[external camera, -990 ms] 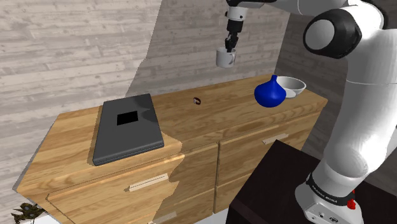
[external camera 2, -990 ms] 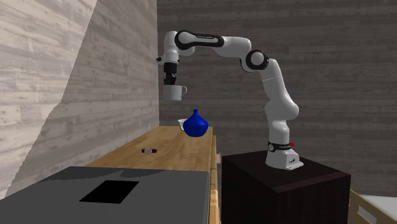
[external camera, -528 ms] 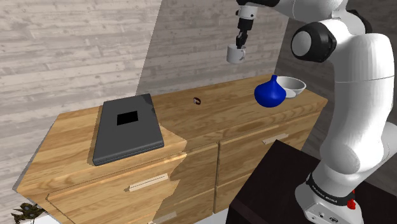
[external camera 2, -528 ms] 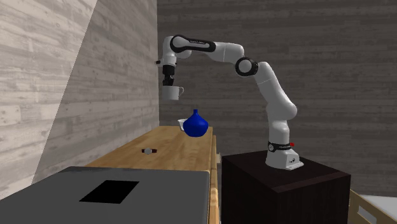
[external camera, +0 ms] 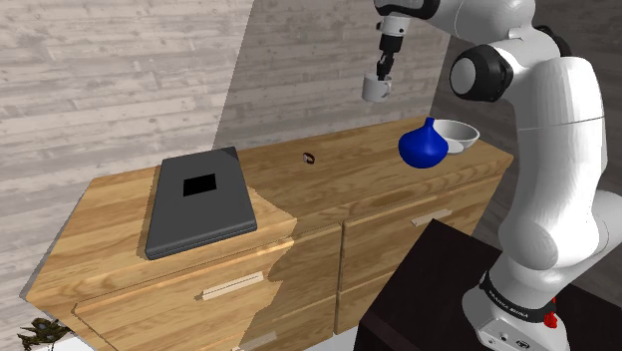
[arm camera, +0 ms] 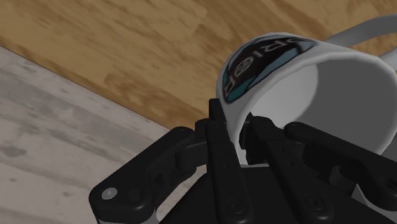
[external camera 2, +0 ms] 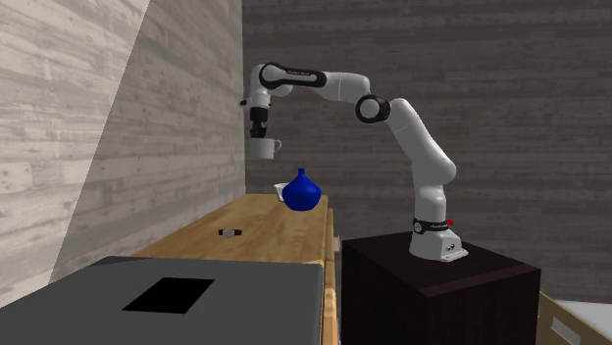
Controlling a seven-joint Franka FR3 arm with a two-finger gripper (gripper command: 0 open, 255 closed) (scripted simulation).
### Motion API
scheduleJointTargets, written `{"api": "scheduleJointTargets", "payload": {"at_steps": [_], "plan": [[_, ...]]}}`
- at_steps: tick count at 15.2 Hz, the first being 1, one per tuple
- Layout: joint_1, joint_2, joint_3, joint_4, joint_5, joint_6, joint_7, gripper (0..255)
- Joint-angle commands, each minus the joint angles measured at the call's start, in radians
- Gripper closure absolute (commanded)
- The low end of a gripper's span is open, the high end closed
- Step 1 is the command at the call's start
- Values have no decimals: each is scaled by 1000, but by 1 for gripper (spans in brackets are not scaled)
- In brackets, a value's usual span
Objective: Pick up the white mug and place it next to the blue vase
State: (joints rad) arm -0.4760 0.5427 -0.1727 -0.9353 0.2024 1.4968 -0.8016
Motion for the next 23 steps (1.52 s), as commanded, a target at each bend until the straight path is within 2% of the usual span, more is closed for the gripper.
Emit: {"api": "scheduleJointTargets", "payload": {"at_steps": [1,11,23], "plan": [[6,-25,-2,-69,-3,44,-7,255],[25,-73,-4,-282,-9,207,-26,255],[35,-78,-1,-450,-4,369,-46,255]]}}
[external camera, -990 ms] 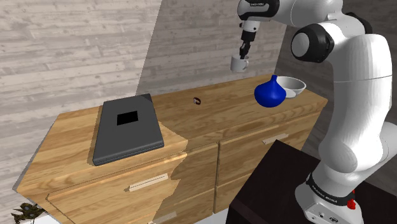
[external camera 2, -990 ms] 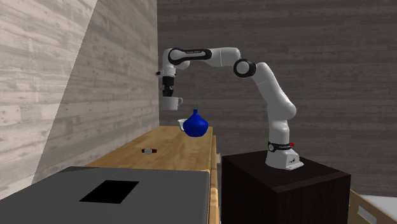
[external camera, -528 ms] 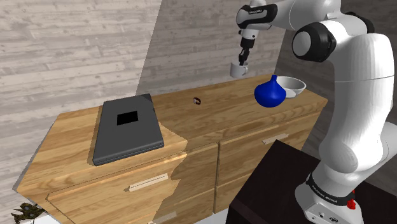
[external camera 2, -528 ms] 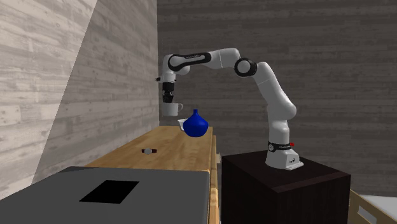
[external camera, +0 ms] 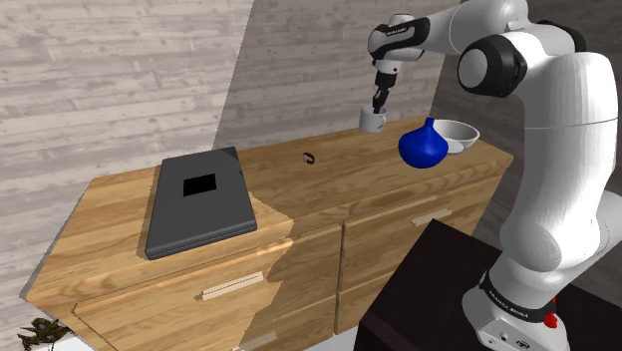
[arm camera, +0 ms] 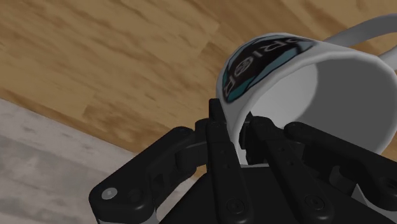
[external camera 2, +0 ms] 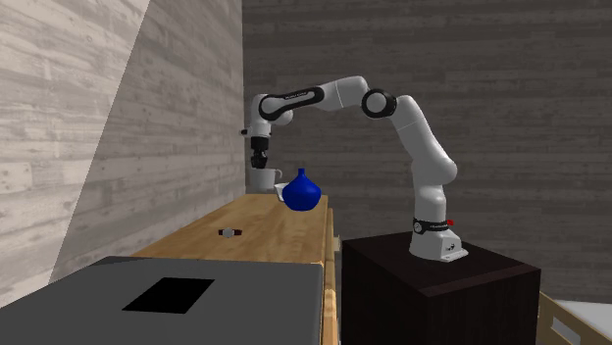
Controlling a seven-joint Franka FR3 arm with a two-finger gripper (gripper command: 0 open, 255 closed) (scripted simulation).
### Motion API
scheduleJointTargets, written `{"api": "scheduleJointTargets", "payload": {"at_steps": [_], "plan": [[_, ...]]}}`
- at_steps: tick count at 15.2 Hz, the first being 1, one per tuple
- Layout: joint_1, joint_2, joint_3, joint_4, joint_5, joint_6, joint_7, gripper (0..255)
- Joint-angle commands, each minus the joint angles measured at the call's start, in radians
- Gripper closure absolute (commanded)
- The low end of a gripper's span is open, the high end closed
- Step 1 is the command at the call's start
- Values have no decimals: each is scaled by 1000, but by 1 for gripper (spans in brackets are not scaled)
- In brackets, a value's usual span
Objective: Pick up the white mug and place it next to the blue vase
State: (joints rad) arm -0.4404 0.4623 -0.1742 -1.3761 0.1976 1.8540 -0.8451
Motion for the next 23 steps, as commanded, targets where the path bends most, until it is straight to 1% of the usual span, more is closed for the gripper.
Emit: {"api": "scheduleJointTargets", "payload": {"at_steps": [1,9,19,23], "plan": [[0,4,0,-20,2,25,-5,255],[2,24,4,-97,11,121,-19,255],[2,69,11,-169,26,236,-39,255],[2,69,11,-169,26,236,-39,255]]}}
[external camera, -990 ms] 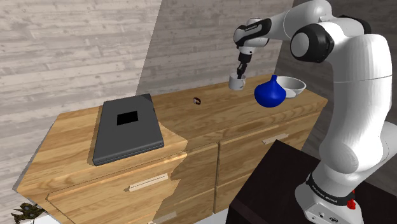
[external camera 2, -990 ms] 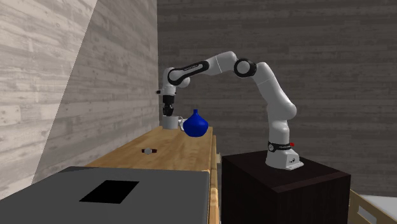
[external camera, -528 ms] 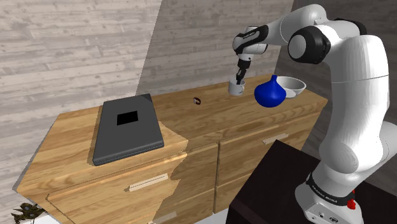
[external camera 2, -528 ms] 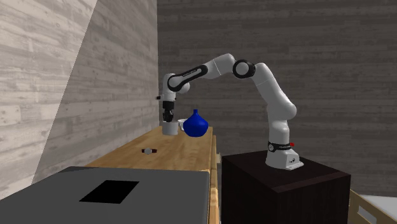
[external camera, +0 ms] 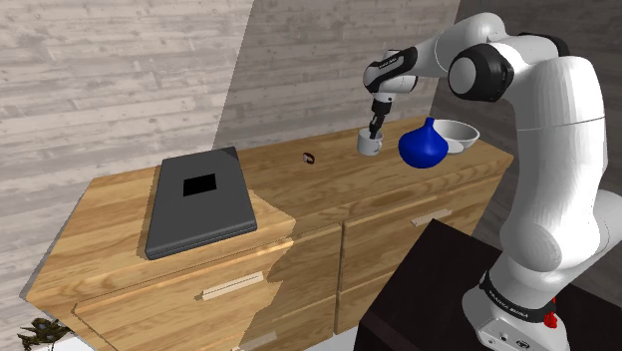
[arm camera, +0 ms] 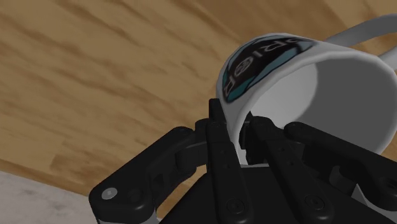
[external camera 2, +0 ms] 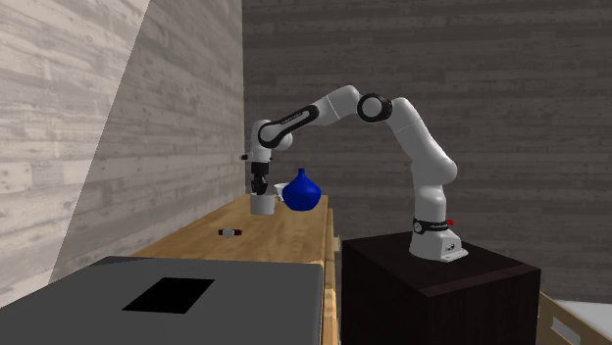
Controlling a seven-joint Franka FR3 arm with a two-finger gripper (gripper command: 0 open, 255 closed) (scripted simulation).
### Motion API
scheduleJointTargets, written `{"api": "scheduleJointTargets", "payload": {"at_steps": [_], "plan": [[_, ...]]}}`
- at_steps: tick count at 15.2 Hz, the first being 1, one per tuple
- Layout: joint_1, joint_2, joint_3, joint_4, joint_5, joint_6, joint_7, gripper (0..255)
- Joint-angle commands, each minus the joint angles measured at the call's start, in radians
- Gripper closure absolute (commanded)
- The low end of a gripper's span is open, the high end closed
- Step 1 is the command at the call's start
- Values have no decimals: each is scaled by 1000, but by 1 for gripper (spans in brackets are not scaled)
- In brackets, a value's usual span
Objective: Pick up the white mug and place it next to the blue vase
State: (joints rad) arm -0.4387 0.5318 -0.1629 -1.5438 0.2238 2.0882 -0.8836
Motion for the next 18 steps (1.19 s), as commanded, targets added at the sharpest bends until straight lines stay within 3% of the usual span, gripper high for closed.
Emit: {"api": "scheduleJointTargets", "payload": {"at_steps": [1,4,5,10,14,18], "plan": [[0,0,0,-1,0,2,0,255],[0,0,0,-1,0,2,0,255],[0,0,0,-1,0,2,0,0],[0,0,0,-1,0,2,0,0],[-5,-47,-9,54,-14,-100,9,0],[-5,-47,-9,54,-14,-100,9,0]]}}
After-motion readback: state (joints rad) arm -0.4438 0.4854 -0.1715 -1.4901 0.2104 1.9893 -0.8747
